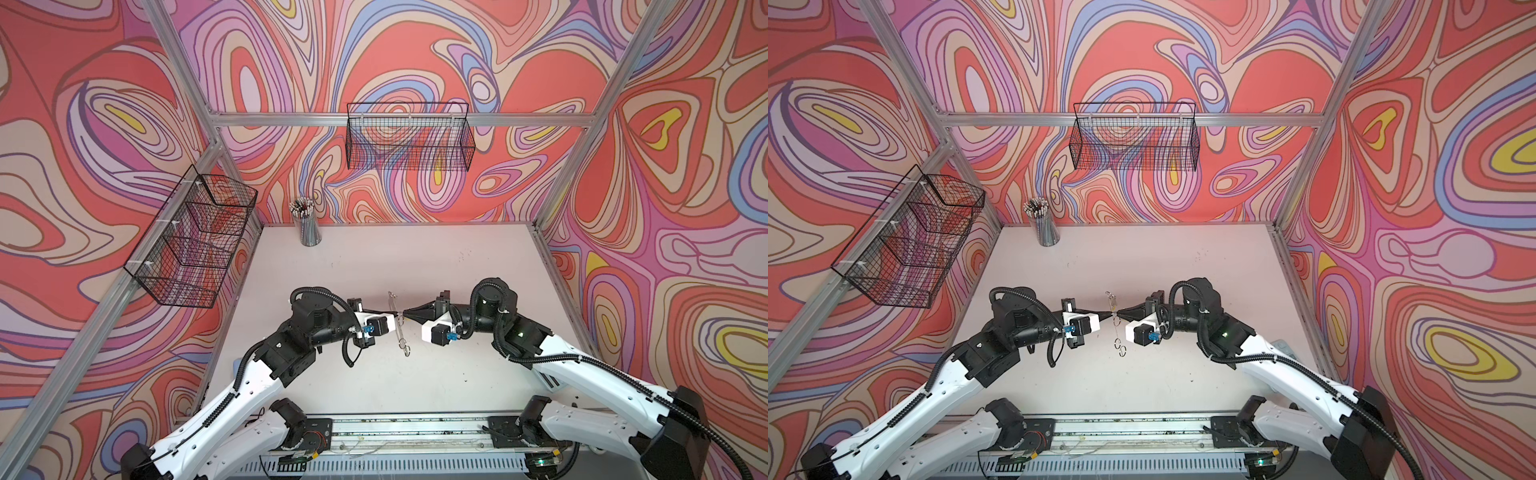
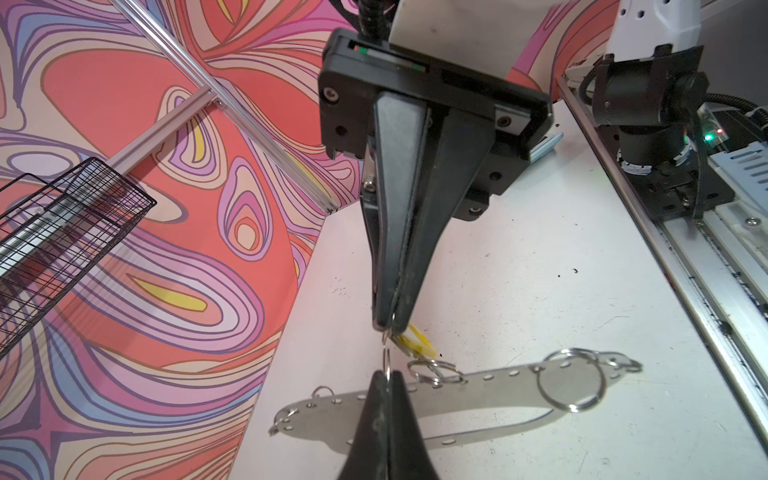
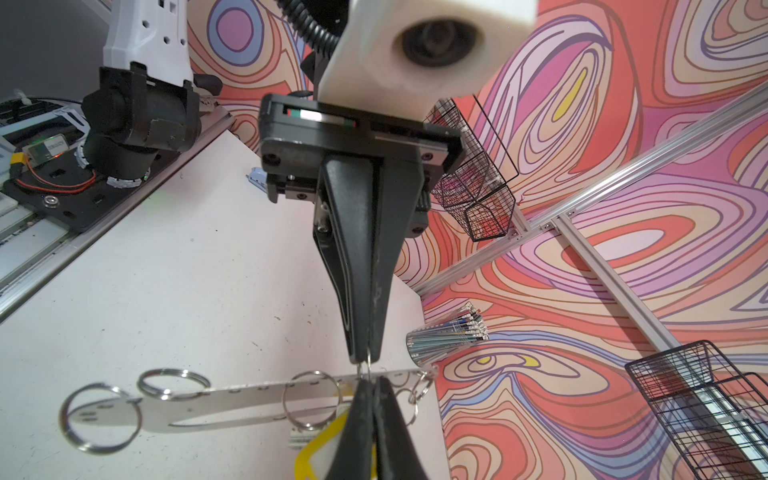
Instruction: Put the keys on the keyring
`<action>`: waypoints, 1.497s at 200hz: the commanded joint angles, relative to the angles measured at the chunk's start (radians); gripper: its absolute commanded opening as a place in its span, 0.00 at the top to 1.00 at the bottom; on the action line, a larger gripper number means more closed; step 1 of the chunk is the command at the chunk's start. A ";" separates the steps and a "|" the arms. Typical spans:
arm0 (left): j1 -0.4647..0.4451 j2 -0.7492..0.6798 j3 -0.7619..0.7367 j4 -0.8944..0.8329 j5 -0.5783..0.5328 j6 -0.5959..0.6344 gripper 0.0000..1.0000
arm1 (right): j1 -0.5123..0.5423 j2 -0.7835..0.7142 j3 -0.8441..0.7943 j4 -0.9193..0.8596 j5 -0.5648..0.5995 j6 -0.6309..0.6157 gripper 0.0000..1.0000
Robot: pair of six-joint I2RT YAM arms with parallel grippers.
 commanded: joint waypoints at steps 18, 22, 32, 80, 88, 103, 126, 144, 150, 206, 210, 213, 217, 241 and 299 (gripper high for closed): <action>-0.006 0.004 0.001 0.025 0.010 -0.001 1.00 | 0.015 0.002 0.017 -0.042 -0.013 -0.050 1.00; -0.006 0.004 0.001 0.024 0.010 -0.002 1.00 | 0.015 0.001 0.017 -0.045 -0.013 -0.051 1.00; -0.006 0.006 0.002 0.024 0.010 -0.001 1.00 | 0.016 0.001 0.019 -0.054 -0.010 -0.058 1.00; -0.006 0.008 0.004 0.023 0.010 -0.007 1.00 | 0.021 -0.003 0.022 -0.081 0.002 -0.075 1.00; -0.006 0.007 0.004 0.023 0.009 -0.004 1.00 | 0.021 -0.005 0.020 -0.080 0.005 -0.076 1.00; -0.006 0.007 0.003 0.022 0.009 -0.004 1.00 | 0.021 -0.009 0.016 -0.070 0.014 -0.066 1.00; -0.006 0.003 0.000 0.025 0.004 -0.001 1.00 | 0.021 -0.017 0.002 -0.022 0.033 -0.024 1.00; -0.006 -0.007 -0.009 0.039 -0.005 0.003 1.00 | 0.021 -0.028 -0.015 0.014 0.057 -0.005 1.00; -0.006 -0.012 -0.015 0.047 -0.012 0.007 1.00 | 0.020 -0.034 -0.024 0.026 0.064 -0.003 1.00; -0.007 -0.097 -0.072 0.175 -0.086 0.000 1.00 | 0.021 -0.076 -0.126 0.218 0.145 0.129 1.00; -0.007 -0.100 -0.069 0.181 -0.083 -0.020 1.00 | 0.021 -0.080 -0.135 0.238 0.149 0.146 1.00; -0.007 -0.100 -0.065 0.186 -0.079 -0.046 1.00 | 0.021 -0.081 -0.144 0.255 0.152 0.162 1.00; -0.007 -0.100 -0.060 0.190 -0.071 -0.080 1.00 | 0.021 -0.082 -0.157 0.280 0.155 0.181 1.00; -0.007 -0.081 -0.013 0.210 0.007 -0.277 1.00 | 0.021 -0.099 -0.232 0.380 0.179 0.275 1.00; -0.006 -0.033 -0.003 0.377 0.147 -0.646 1.00 | 0.021 -0.205 -0.418 0.557 0.360 0.377 1.00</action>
